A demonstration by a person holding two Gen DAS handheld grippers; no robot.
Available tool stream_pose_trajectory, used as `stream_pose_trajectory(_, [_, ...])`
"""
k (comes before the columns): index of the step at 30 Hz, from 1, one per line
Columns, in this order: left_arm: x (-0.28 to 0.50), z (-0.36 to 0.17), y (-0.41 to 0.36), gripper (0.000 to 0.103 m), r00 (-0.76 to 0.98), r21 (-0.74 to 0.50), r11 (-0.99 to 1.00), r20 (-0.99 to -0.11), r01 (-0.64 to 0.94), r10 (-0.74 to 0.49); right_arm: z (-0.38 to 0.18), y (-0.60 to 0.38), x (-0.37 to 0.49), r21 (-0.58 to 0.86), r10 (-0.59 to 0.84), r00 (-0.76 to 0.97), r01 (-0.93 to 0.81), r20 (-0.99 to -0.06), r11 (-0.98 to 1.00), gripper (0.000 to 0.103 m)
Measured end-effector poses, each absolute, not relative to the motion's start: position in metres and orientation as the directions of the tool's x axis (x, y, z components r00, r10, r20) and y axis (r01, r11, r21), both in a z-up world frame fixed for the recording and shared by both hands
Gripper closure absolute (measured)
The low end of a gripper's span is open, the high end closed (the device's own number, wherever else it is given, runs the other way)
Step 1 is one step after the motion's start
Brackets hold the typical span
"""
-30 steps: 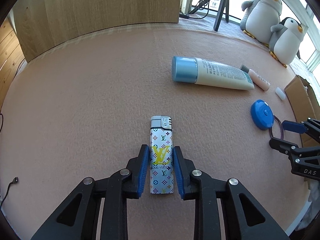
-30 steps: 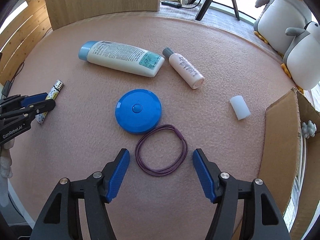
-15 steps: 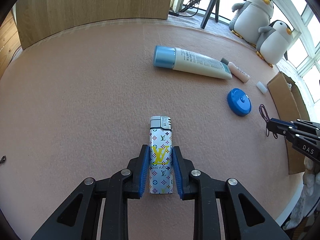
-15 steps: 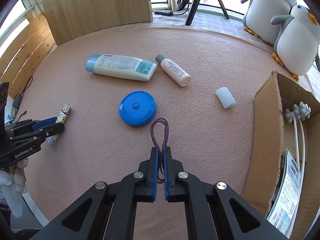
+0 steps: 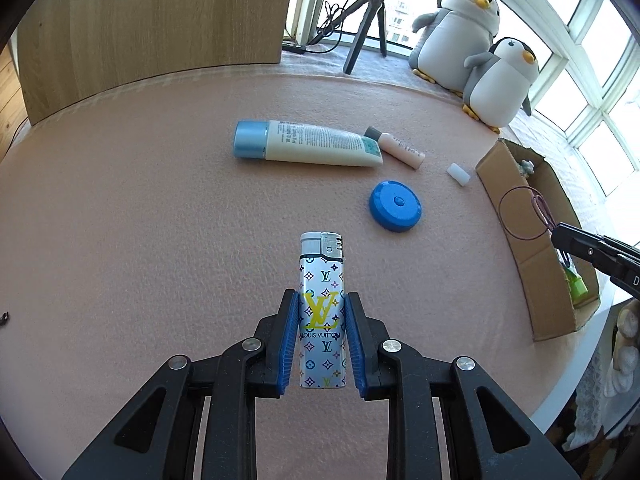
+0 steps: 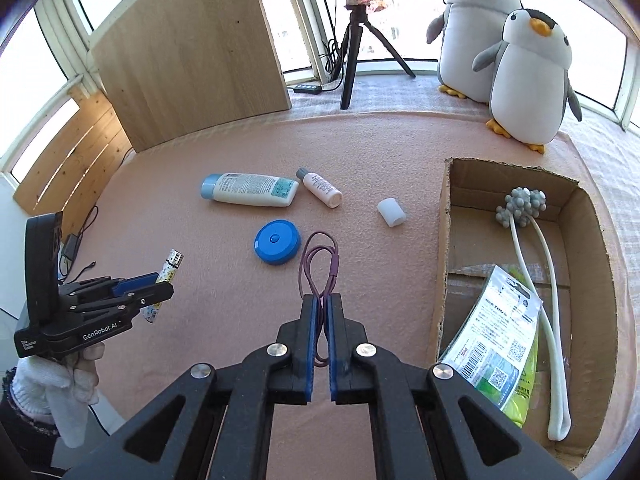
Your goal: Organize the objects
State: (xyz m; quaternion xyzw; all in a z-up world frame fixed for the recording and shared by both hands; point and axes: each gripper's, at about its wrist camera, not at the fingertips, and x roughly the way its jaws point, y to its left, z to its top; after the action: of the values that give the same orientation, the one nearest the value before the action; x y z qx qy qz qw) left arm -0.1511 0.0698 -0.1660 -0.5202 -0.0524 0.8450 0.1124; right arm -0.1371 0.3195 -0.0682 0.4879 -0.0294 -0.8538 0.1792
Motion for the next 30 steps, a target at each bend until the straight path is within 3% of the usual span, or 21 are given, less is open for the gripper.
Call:
stream_pose_trajectory(13, [-0.156, -0.120, 0.182, 0.078, -0.451, -0.230, -0.912, -0.811, -0.339, 0.373, -0.054, 0.407, -0.114, 0.212, -0.248, -0.543, 0.129, -0.802, -0.969, 0.098])
stream_pose_trajectory(30, [-0.142, -0.111, 0.339, 0.078, -0.348, -0.249, -0.790, -0.795, -0.560, 0.497, -0.058, 0.474, -0.095, 0.229, -0.204, -0.564, 0.026, -0.800, -0.973, 0.098])
